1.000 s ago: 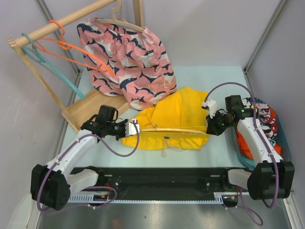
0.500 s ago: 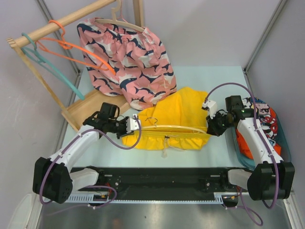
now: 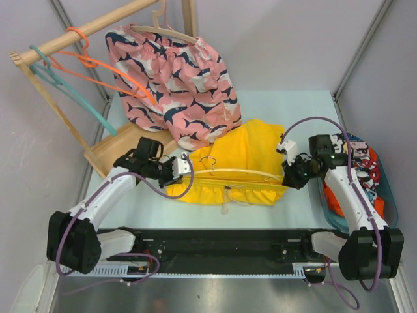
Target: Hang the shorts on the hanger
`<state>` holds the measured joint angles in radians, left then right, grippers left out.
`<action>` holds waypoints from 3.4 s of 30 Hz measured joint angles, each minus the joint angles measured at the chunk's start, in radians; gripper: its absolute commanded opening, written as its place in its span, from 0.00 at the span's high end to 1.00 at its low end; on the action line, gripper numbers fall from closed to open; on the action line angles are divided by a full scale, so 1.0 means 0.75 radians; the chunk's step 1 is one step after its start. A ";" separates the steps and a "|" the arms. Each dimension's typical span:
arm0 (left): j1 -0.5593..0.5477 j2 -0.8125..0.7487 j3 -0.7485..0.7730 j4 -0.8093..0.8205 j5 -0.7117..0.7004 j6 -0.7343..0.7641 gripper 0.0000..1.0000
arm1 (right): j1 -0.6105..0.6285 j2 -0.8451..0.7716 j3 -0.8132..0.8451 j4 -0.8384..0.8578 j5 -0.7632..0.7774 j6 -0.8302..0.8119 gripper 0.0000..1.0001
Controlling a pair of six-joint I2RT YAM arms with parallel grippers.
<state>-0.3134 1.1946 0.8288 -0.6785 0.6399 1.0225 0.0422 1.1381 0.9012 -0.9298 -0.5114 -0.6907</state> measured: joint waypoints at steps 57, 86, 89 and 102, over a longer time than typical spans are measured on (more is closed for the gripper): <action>-0.315 0.064 0.447 -0.401 -0.312 -0.070 1.00 | 0.890 0.211 0.489 0.365 -0.099 0.043 1.00; -0.334 -0.266 0.580 0.327 -0.205 -1.319 0.25 | 0.734 0.495 1.047 0.469 0.028 0.864 1.00; -0.461 -0.347 0.373 0.416 -0.305 -1.454 0.26 | 0.742 0.562 1.095 0.488 0.067 0.962 1.00; -0.800 -0.230 0.241 0.699 -0.702 -1.869 0.25 | 0.947 0.598 1.142 0.541 0.385 1.243 1.00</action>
<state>-0.9134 1.0218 1.0092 -0.1543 0.1131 -0.3790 0.7521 1.5864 1.7580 -0.5243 -0.2226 0.2413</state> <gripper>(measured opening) 0.774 0.021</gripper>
